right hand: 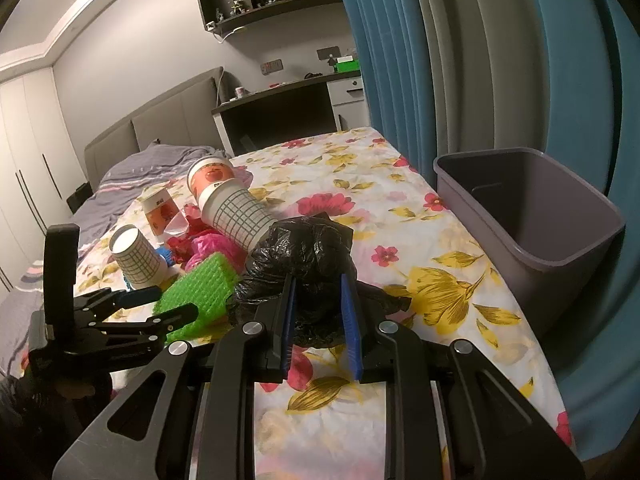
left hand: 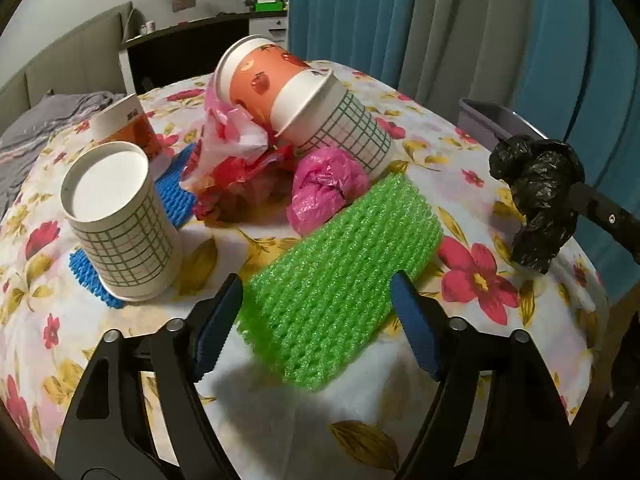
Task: Collect trash
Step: 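Grasp the green foam mesh sleeve with the left tool while the right tool holds the black bag, then carry the green mesh and black bag in both tools over the grey bin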
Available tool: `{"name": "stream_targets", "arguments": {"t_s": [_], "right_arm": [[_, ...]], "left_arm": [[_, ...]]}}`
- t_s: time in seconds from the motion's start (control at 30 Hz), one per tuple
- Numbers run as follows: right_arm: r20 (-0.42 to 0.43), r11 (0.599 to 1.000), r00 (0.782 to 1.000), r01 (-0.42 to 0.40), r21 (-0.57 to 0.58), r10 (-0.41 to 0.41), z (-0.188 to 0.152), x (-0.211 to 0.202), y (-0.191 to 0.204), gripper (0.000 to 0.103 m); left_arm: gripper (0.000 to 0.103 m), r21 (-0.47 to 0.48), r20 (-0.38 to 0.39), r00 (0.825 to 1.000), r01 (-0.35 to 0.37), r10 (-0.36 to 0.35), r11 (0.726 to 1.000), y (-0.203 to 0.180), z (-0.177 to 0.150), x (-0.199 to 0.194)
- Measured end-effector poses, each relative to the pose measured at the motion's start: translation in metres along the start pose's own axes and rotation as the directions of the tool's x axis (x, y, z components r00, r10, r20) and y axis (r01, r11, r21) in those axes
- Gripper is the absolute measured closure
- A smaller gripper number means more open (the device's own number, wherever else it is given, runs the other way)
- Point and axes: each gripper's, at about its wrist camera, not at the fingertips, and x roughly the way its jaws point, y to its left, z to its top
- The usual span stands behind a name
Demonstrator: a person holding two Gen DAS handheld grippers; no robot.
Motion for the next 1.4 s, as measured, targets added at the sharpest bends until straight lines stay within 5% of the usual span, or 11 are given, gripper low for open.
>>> {"name": "stream_targets", "arguments": {"t_s": [0.17, 0.27, 0.9, 1.1, 1.4], "right_arm": [[-0.003, 1.0, 1.0, 0.001, 0.009, -0.001, 0.0, 0.001, -0.002, 0.08], [-0.005, 1.0, 1.0, 0.002, 0.01, -0.002, 0.0, 0.002, -0.002, 0.08], [0.049, 1.0, 0.998, 0.025, 0.019, -0.026, 0.011, -0.018, -0.02, 0.08], [0.107, 0.996, 0.99, 0.087, 0.019, -0.088, 0.03, -0.033, -0.046, 0.08], [0.19, 0.962, 0.944, 0.263, 0.068, -0.271, 0.063, -0.043, -0.119, 0.08]], "left_arm": [[0.078, 0.014, -0.012, 1.0, -0.013, 0.013, 1.0, -0.001, -0.001, 0.001], [0.091, 0.006, 0.002, 1.0, -0.01, 0.01, 1.0, 0.0, -0.005, -0.003], [0.093, -0.079, 0.247, 0.968, 0.057, -0.036, 0.995, -0.021, 0.029, -0.08], [0.093, -0.021, 0.269, 0.957, 0.122, -0.112, 0.992, -0.068, 0.065, -0.07], [0.093, 0.098, 0.249, 0.925, 0.27, -0.286, 0.958, -0.166, 0.128, -0.025]]}}
